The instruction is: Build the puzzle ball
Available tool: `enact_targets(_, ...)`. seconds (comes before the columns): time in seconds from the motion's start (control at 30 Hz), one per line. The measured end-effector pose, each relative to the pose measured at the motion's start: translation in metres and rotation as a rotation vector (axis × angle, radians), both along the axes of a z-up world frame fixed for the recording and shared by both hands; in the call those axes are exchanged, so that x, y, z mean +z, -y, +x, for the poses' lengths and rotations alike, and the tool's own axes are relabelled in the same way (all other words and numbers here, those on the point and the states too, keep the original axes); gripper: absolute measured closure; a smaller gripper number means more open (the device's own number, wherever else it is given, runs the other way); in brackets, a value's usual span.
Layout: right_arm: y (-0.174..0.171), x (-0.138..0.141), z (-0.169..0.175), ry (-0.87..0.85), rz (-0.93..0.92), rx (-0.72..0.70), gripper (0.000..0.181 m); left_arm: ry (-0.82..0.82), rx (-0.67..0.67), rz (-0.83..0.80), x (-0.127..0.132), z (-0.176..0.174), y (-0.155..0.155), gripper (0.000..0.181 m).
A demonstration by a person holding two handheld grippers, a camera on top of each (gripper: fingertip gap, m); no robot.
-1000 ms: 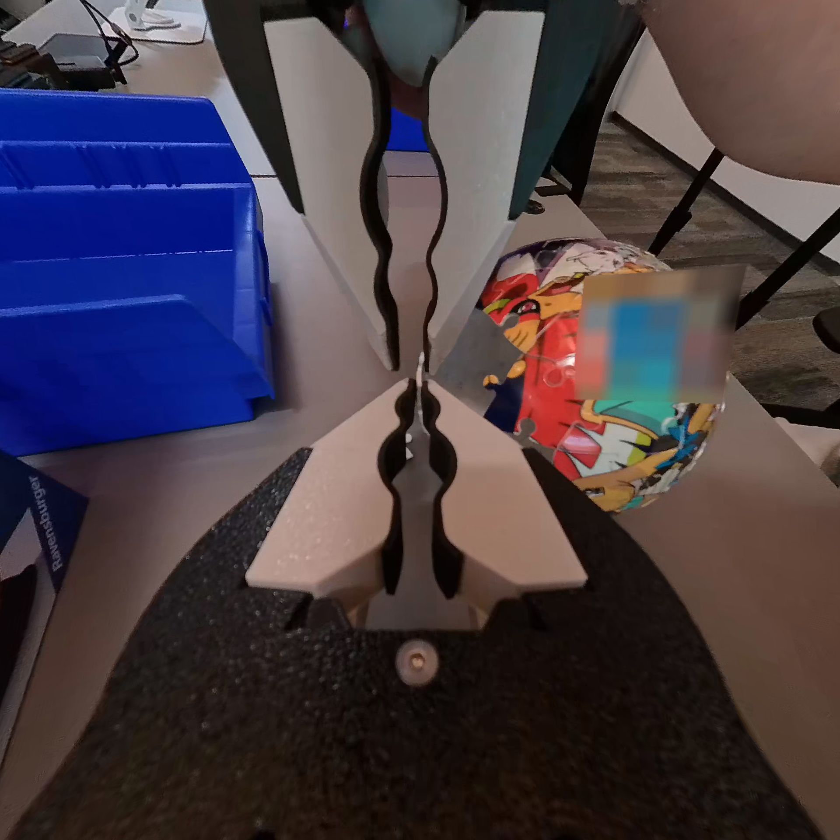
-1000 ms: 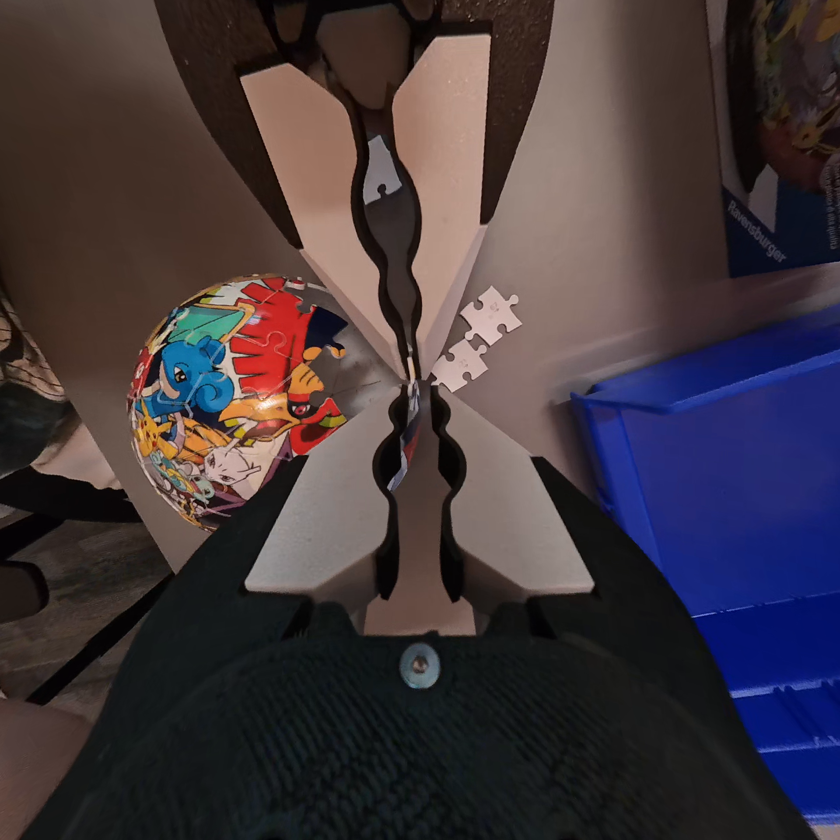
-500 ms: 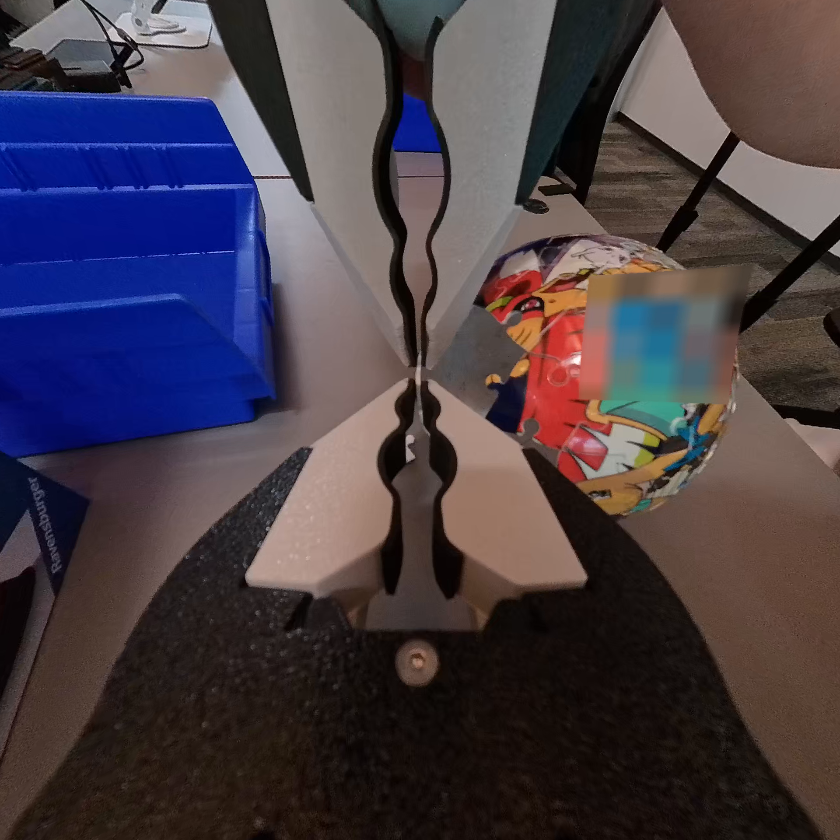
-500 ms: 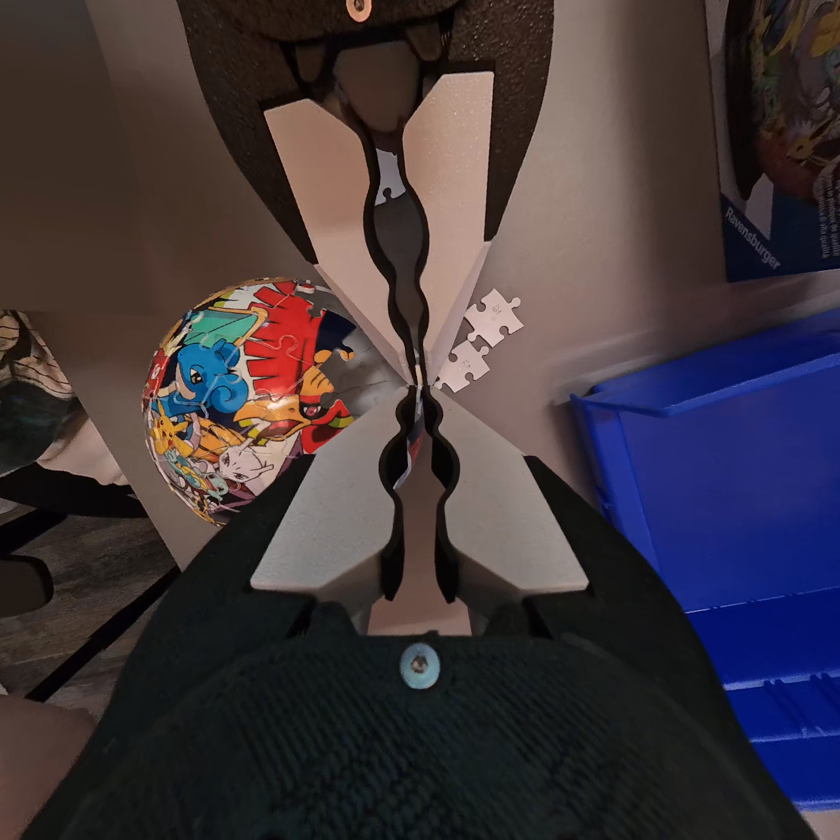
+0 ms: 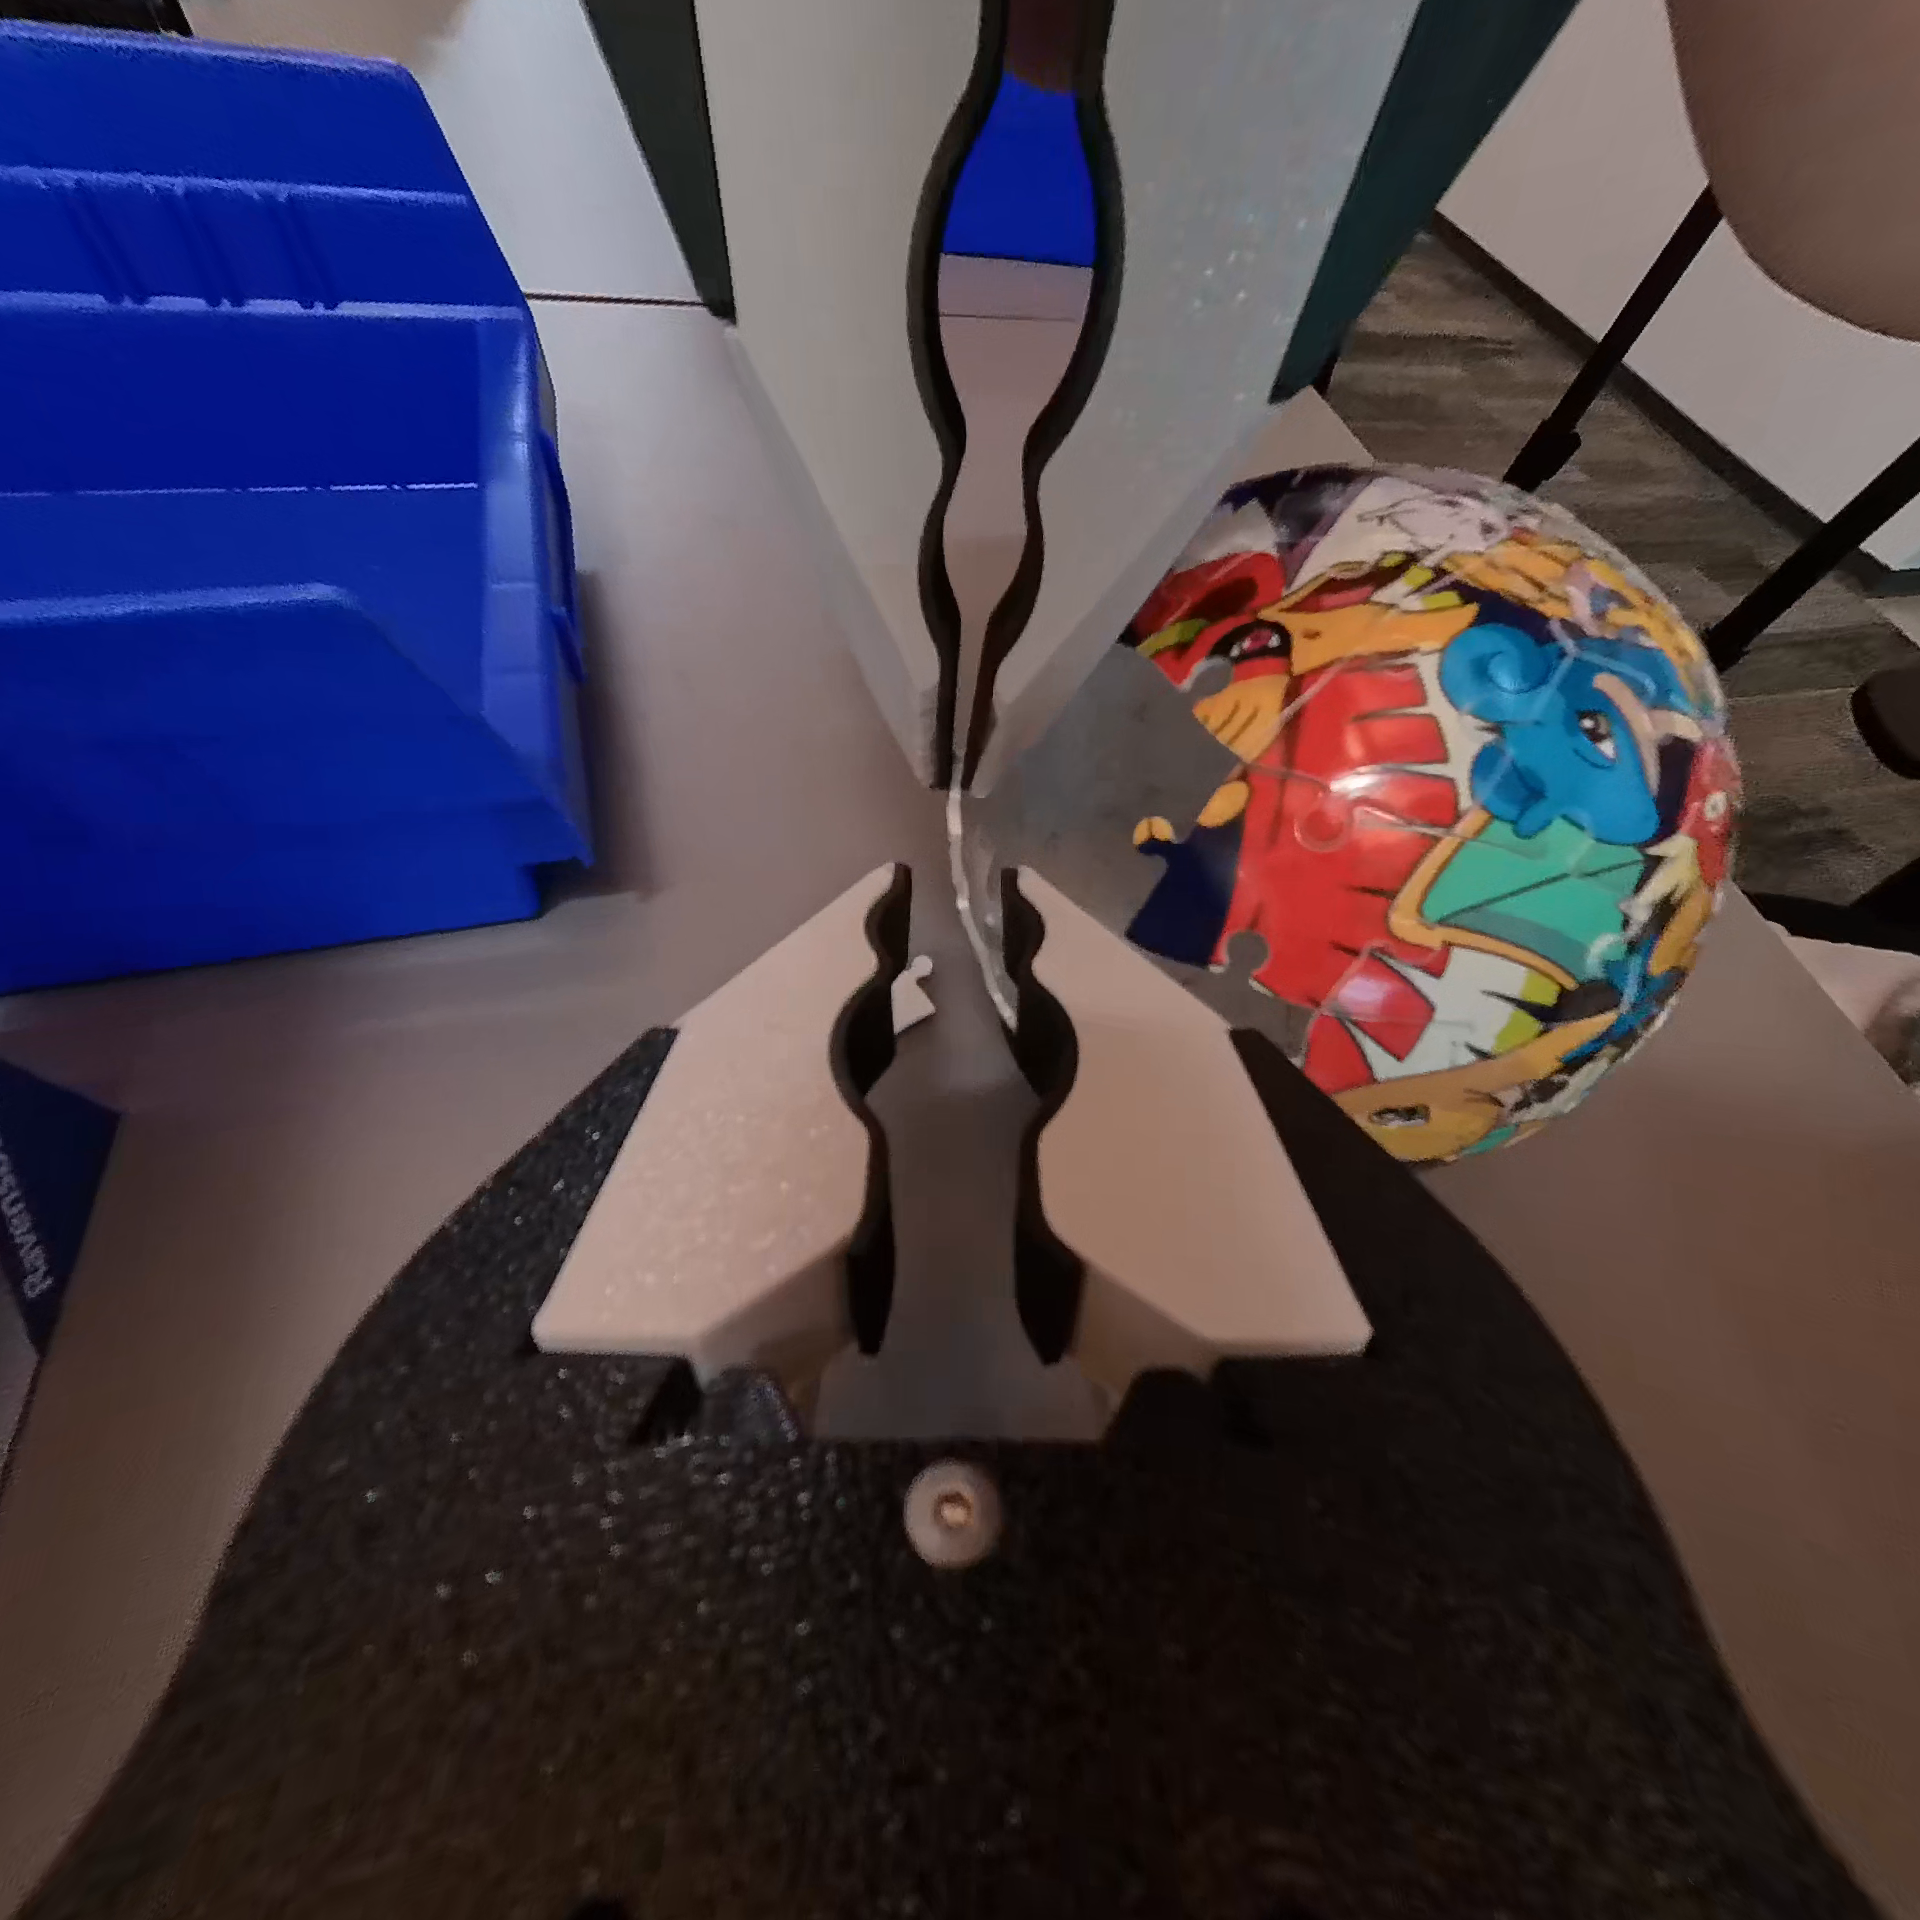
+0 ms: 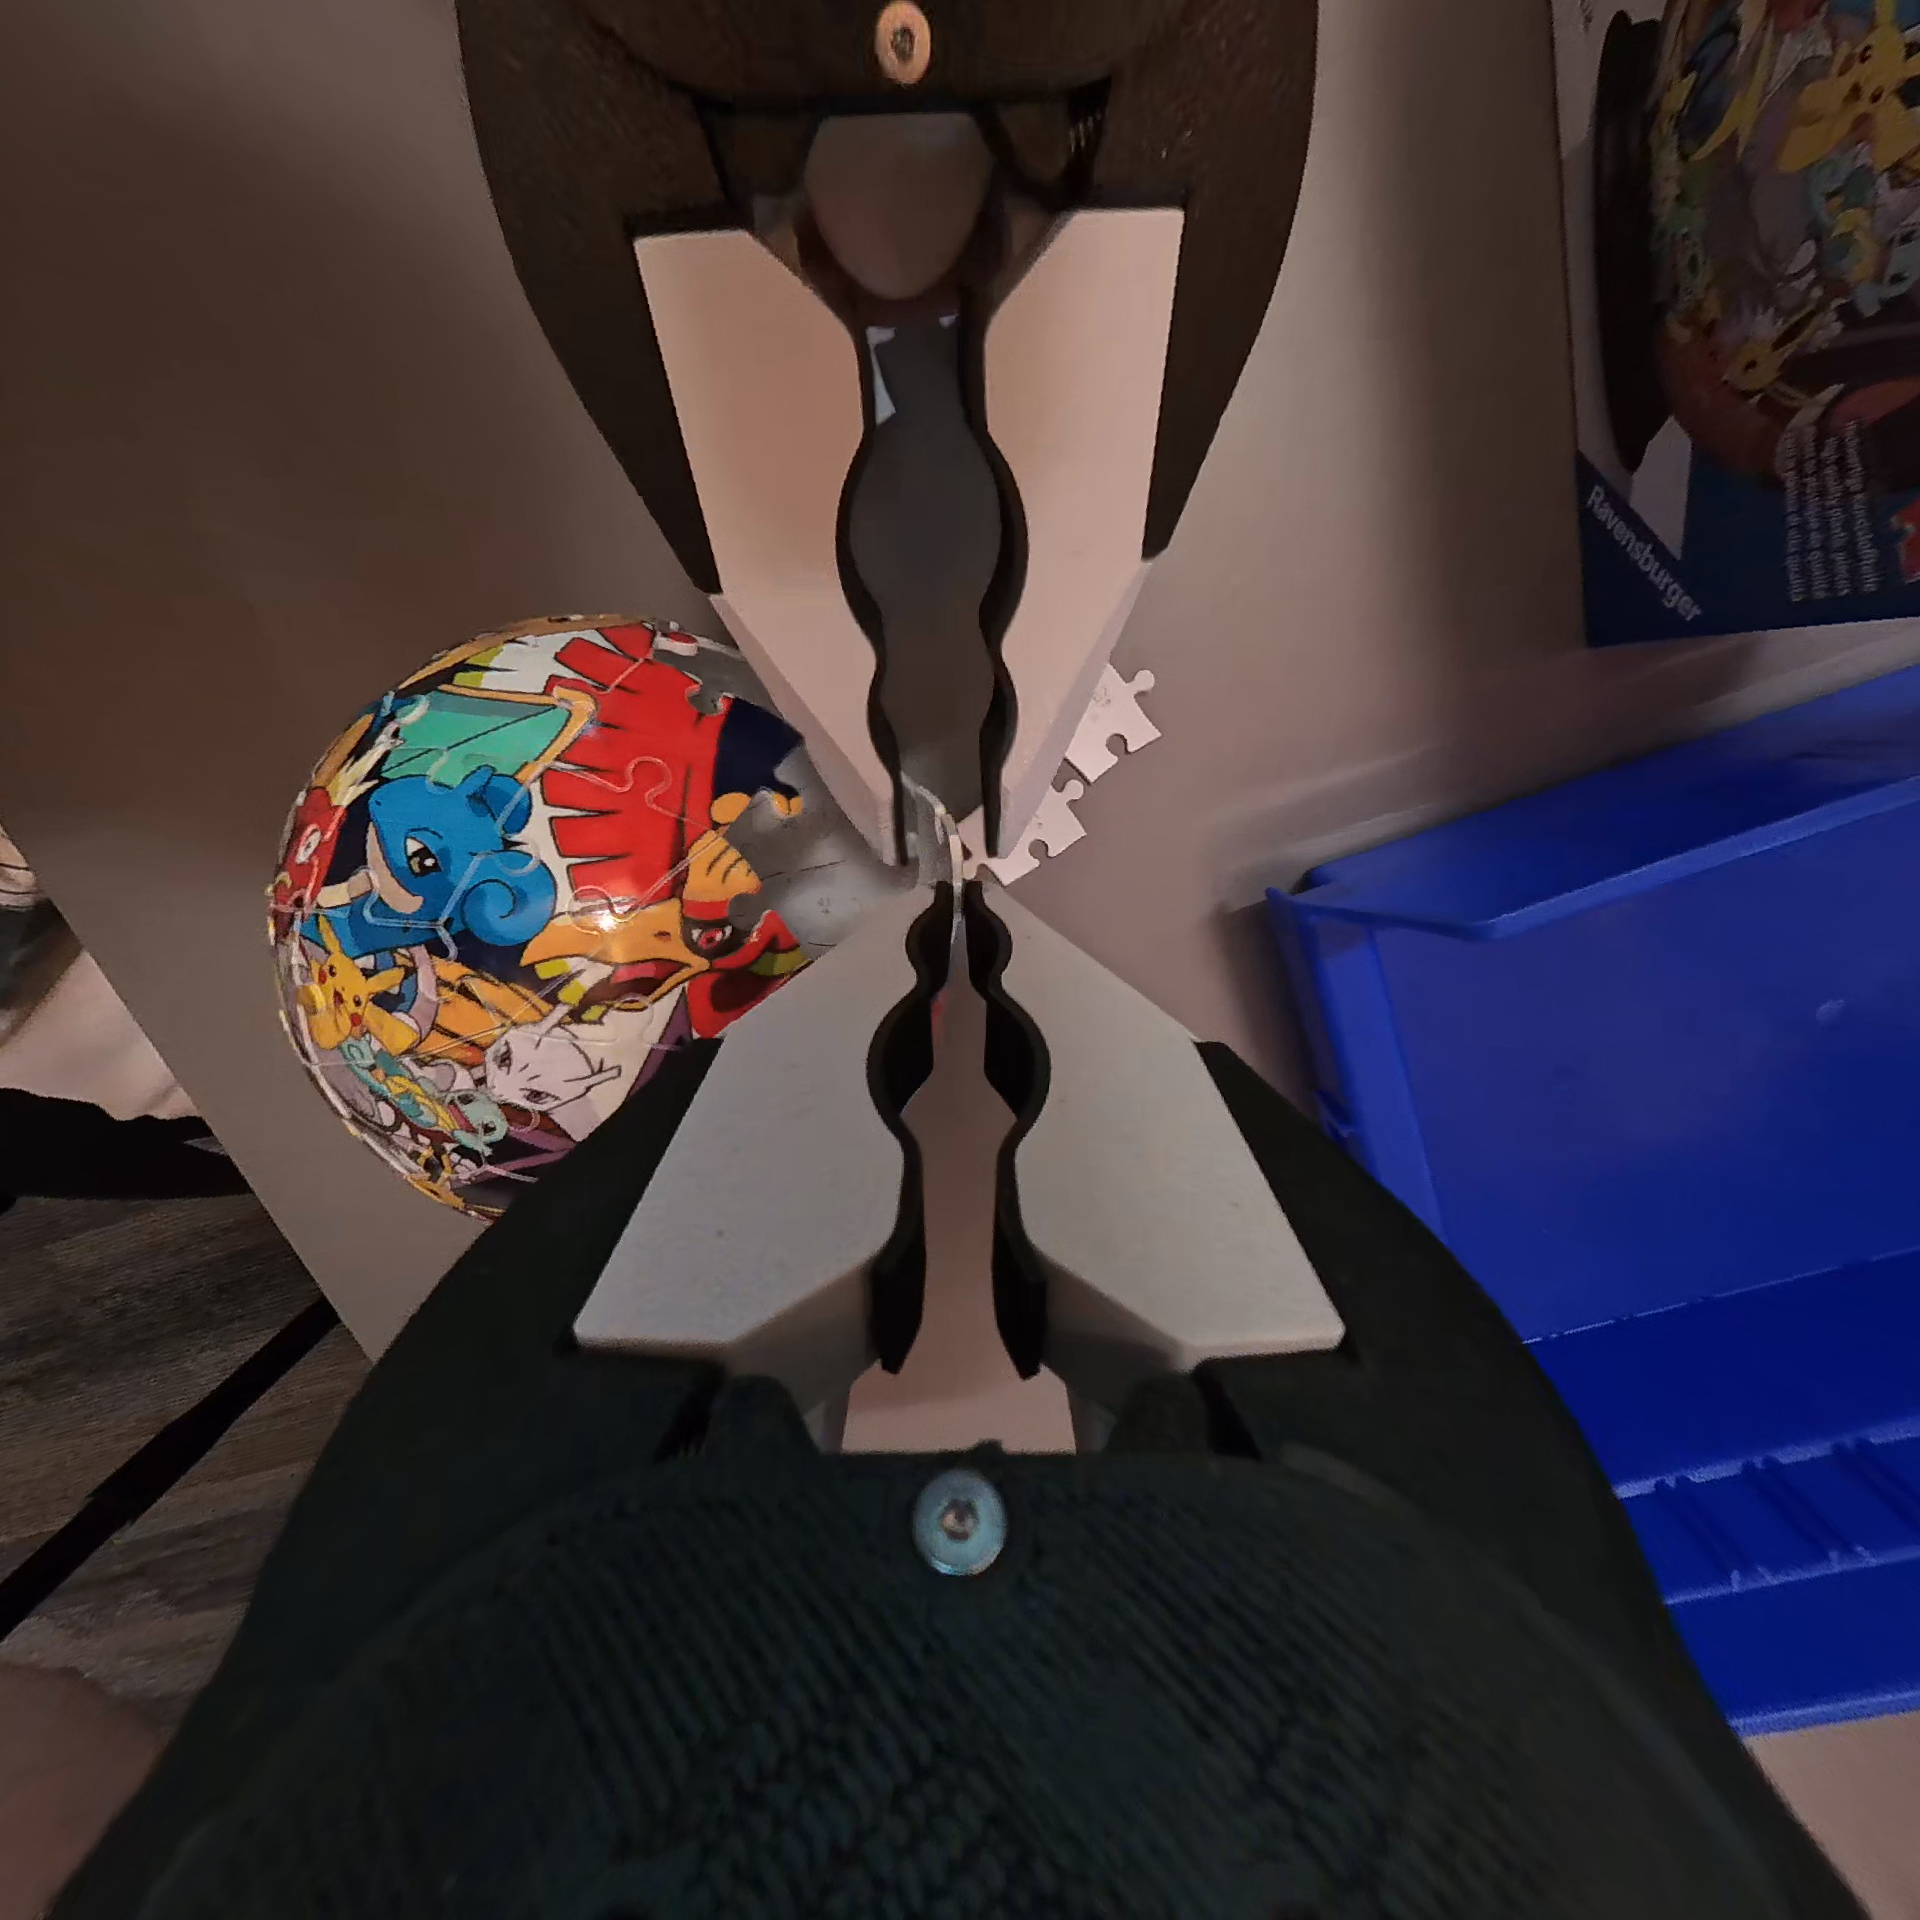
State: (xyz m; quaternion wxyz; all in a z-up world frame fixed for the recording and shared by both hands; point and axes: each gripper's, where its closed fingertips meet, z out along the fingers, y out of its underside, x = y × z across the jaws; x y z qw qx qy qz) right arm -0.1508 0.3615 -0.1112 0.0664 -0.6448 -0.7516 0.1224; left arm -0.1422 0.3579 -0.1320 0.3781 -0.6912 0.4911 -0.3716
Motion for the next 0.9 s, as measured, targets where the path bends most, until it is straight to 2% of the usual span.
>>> enact_targets(0.23, 0.000, 0.000, 0.000, -0.003, 0.016, 0.013, 0.181, 0.017, -0.013, -0.010, -0.001, 0.004, -0.002, 0.169)
enact_targets(0.47, -0.001, -0.001, -0.001, -0.004, 0.026, 0.016, 0.181, 0.039, -0.082, -0.069, -0.002, 0.012, -0.001, 0.171)
enact_targets(0.9, 0.002, -0.002, -0.001, 0.011, 0.059, 0.111, 0.181, -0.001, -0.100, -0.008, -0.005, 0.011, 0.001, 0.177)
